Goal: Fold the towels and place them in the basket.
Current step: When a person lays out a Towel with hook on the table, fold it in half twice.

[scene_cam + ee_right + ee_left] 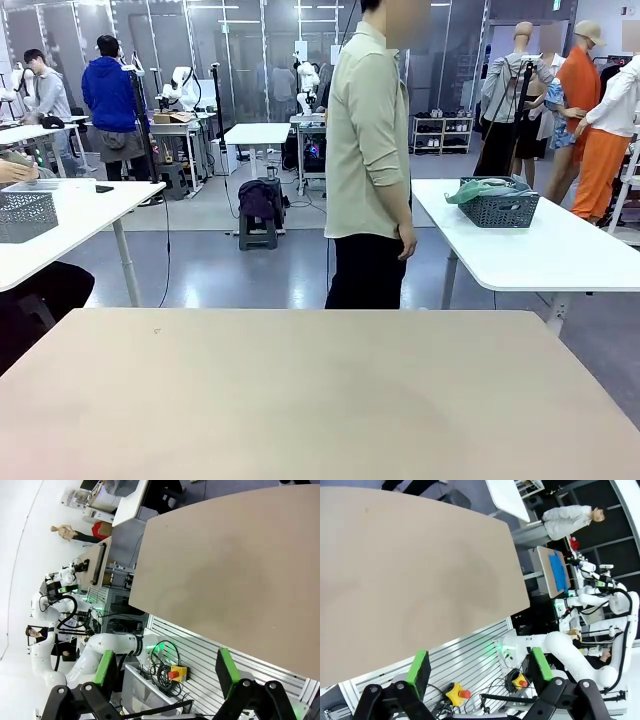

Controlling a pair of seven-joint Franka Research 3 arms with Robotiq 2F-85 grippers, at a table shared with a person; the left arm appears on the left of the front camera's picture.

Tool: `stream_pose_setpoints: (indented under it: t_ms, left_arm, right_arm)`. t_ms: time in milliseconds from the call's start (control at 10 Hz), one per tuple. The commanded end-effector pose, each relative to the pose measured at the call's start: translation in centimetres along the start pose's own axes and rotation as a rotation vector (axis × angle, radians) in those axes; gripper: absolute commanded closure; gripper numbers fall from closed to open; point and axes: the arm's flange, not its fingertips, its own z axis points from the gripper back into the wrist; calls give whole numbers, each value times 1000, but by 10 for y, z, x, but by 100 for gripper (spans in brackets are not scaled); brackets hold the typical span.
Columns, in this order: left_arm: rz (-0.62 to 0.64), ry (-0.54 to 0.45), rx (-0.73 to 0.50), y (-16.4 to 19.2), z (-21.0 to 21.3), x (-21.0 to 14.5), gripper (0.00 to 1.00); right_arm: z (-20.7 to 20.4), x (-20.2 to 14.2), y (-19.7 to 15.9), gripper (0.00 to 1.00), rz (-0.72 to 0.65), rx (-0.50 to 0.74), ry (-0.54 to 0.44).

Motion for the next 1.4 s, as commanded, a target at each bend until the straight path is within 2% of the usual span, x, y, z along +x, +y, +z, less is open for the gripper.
stream_pose_setpoints:
  t_ms: [0, 100, 700, 900, 1300]
  left_arm:
    - [-5, 7, 32, -11, 0, -2, 0]
    - [0, 0, 0, 0, 0, 0, 0]
    - [-12, 0, -8, -2, 1, -1, 0]
    - [17, 14, 121, -15, 20, 12, 0]
    - [-9, -27, 230, -40, 73, 29, 0]
  right_arm:
    - [-2, 4, -4, 0, -7, 13, 3]
    - [-2, 4, -4, 0, -7, 13, 3]
    - [-1, 2, -3, 0, -4, 9, 6]
    - [13, 6, 9, 0, -18, -75, 25]
    - [52, 12, 37, 0, -26, -211, 22]
